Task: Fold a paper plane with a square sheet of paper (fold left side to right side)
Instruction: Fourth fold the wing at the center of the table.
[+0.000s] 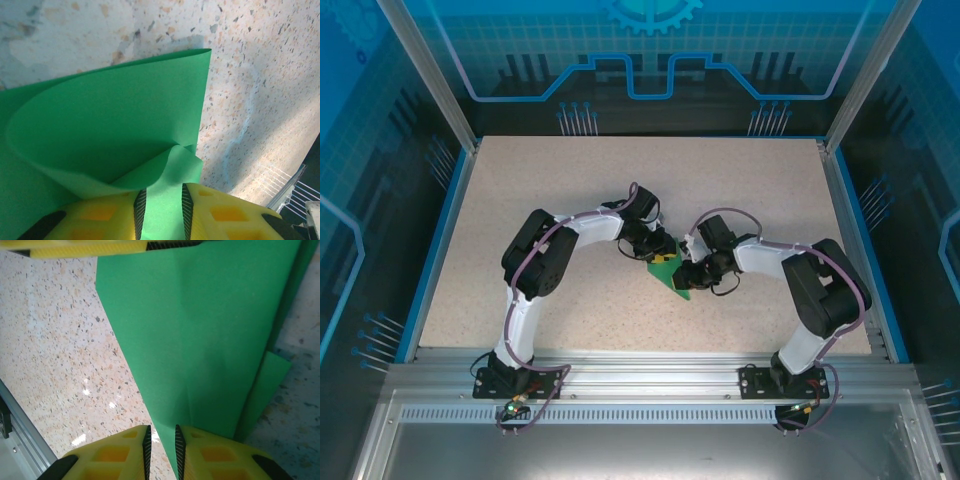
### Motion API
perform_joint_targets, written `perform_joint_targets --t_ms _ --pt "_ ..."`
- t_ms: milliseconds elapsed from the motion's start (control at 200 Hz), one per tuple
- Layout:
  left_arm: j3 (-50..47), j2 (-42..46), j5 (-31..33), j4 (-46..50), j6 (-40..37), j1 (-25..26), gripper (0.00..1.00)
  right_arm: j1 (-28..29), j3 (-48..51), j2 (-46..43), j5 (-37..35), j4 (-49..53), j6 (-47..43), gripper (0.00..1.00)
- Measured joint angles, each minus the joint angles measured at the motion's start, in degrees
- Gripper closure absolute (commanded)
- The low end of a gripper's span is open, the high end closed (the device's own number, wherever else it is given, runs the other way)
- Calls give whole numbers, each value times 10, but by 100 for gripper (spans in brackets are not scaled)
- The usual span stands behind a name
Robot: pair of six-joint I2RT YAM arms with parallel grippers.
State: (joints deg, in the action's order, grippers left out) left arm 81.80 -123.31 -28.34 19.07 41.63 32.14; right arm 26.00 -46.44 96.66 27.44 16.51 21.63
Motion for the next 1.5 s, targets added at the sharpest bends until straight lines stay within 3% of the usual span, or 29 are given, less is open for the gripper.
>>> perform_joint_targets --t_ms 490,855,1060,1296,1501 --pt "1 0 0 1 0 0 70 0 31 -12 0 -12 0 79" --pt "7 -4 0 8 0 1 70 0 89 -61 -4 -8 11 86" --pt "7 -4 -1 9 0 1 70 0 94 -81 -6 39 11 86" --pt "7 -4 -1 9 0 1 69 -1 73 -167 -7 113 15 84" --pt "8 -4 -1 10 0 1 69 2 19 -104 -12 62 37 86"
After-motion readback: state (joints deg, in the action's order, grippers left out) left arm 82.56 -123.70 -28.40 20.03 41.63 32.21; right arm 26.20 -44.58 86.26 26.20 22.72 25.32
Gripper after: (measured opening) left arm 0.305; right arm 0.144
